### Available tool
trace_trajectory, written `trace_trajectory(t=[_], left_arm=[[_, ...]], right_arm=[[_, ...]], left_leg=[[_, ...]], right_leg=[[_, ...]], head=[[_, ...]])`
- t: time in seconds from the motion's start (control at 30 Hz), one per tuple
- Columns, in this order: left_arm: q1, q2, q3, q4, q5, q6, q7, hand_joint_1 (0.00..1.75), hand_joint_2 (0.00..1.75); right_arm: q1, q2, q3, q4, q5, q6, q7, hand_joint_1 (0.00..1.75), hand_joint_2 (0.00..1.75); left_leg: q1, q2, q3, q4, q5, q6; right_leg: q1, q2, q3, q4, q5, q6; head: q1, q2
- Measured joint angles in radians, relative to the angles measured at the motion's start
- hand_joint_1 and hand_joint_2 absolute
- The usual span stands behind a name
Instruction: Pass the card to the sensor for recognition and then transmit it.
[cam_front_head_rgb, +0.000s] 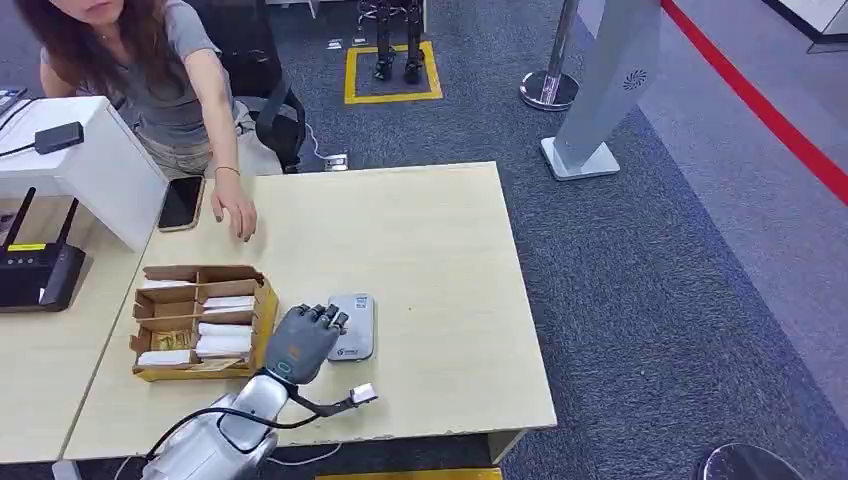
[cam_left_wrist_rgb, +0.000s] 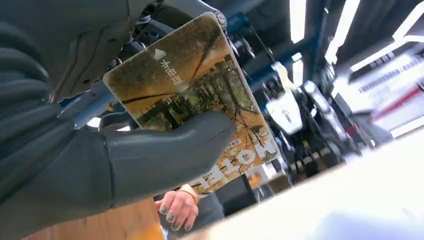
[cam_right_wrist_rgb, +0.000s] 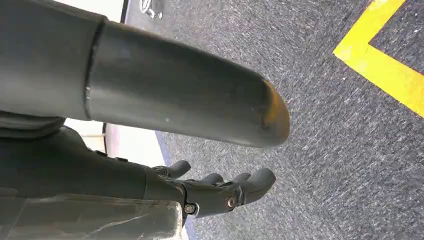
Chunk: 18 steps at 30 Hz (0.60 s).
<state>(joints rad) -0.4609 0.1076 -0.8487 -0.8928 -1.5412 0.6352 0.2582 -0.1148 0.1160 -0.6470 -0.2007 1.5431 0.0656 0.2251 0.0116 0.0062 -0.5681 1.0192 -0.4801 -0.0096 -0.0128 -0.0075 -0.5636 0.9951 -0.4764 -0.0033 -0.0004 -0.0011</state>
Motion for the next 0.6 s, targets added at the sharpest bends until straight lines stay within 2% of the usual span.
trace_trajectory(t=[0.07,0.13,0.27,0.33,0.43,0.5,0.6], left_arm=[[0.019,0.016,0.055,-0.100,0.018,0.000,-0.061,1.75,1.75],[0.044,0.020,0.118,-0.186,0.109,0.000,-0.145,1.75,1.75],[0.087,0.015,0.267,-0.321,0.487,-0.001,-0.329,1.75,1.75],[0.102,0.013,0.328,-0.363,0.615,-0.004,-0.381,1.75,1.75],[0.121,0.012,0.393,-0.403,0.702,-0.010,-0.424,1.75,1.75],[0.138,0.008,0.435,-0.421,0.818,-0.024,-0.477,1.75,1.75],[0.149,-0.002,0.510,-0.435,1.007,-0.088,-0.537,1.75,1.75]], right_arm=[[0.003,0.000,0.000,0.000,-0.005,-0.003,-0.001,0.00,0.00],[0.008,0.000,0.000,0.000,-0.014,-0.006,-0.007,0.00,0.00],[0.019,0.000,0.000,0.000,-0.027,-0.012,-0.015,0.00,0.00],[0.023,0.000,0.000,0.000,-0.028,-0.015,-0.018,0.00,0.00],[0.026,0.000,0.000,0.000,-0.028,-0.017,-0.018,0.00,0.00],[0.027,0.000,0.000,0.000,-0.029,-0.018,-0.019,0.00,0.00],[0.029,0.000,0.000,0.000,-0.029,-0.018,-0.021,0.00,0.00]], left_leg=[[0.000,0.000,0.000,0.000,0.000,0.000],[0.000,0.000,-0.001,0.000,0.000,0.000],[0.000,0.001,-0.001,0.000,0.000,0.000],[0.000,0.000,-0.001,0.000,0.000,0.000],[0.000,0.000,-0.001,0.000,0.000,0.000],[0.000,0.001,-0.001,0.000,0.000,0.000],[0.000,0.001,-0.001,0.000,0.000,0.000]], right_leg=[[0.000,0.000,0.000,0.000,0.000,0.000],[0.000,0.000,0.000,0.000,0.000,0.000],[0.000,0.001,0.000,0.000,0.000,0.000],[0.000,0.000,0.000,0.000,0.000,0.000],[0.000,-0.001,0.000,0.000,0.000,0.000],[0.000,0.000,0.000,0.000,0.000,0.000],[0.000,0.001,0.000,0.000,0.000,0.000]], head=[[0.000,0.000],[0.000,0.000],[0.000,0.000],[0.000,0.000],[0.000,0.000],[0.000,0.000],[0.000,0.000]])
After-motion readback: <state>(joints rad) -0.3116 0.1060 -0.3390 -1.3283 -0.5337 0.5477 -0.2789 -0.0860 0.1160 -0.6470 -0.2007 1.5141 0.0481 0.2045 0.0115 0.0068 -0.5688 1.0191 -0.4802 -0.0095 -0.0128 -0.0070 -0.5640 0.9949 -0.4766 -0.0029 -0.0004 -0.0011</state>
